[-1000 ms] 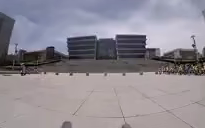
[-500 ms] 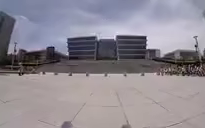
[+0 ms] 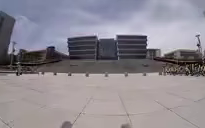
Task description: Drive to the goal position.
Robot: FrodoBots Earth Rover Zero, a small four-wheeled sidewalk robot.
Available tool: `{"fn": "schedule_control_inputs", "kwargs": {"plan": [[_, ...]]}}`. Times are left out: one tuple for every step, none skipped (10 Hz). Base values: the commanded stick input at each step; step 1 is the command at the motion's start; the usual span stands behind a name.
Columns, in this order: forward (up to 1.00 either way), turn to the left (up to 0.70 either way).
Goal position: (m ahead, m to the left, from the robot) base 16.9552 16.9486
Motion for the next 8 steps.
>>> {"fn": "schedule_control_inputs", "kwargs": {"plan": [[0.7,-0.03],[0.7,-0.03],[0.7,-0.03],[0.7,-0.03],[0.7,-0.03],[0.7,-0.03],[0.7,-0.03],[0.7,-0.03]]}}
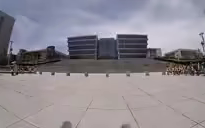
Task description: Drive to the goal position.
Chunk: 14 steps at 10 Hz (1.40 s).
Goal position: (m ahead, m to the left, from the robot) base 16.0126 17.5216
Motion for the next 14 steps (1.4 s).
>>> {"fn": "schedule_control_inputs", "kwargs": {"plan": [[0.7,-0.07],[0.7,-0.15],[0.7,-0.23],[0.7,-0.31],[0.7,-0.13],[0.7,-0.06],[0.7,0.0],[0.7,0.0],[0.7,0.0],[0.7,0.0],[0.7,0.0],[0.7,0.0],[0.7,0.0],[0.7,0.0]]}}
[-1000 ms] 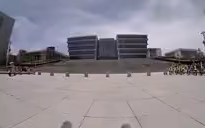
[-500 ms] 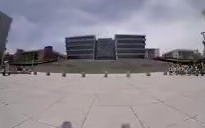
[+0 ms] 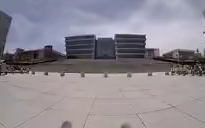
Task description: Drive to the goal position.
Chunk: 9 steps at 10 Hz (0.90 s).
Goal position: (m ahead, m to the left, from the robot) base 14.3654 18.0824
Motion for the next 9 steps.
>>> {"fn": "schedule_control_inputs", "kwargs": {"plan": [[0.7,0.0],[0.7,0.0],[0.7,0.0],[0.7,0.0],[0.7,0.0],[0.7,0.0],[0.7,0.0],[0.7,0.0],[0.7,0.0]]}}
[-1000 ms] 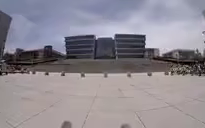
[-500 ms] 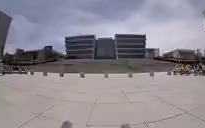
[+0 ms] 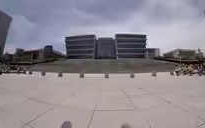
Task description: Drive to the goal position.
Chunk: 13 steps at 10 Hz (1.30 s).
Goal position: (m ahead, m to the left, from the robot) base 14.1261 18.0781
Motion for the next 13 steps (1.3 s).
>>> {"fn": "schedule_control_inputs", "kwargs": {"plan": [[0.7,0.0],[0.7,0.0],[0.7,0.0],[0.7,0.0],[0.7,0.0],[0.7,0.0],[0.7,0.0],[0.7,0.0],[0.7,0.0],[0.7,0.0],[0.7,0.0],[0.7,0.0],[0.7,0.0]]}}
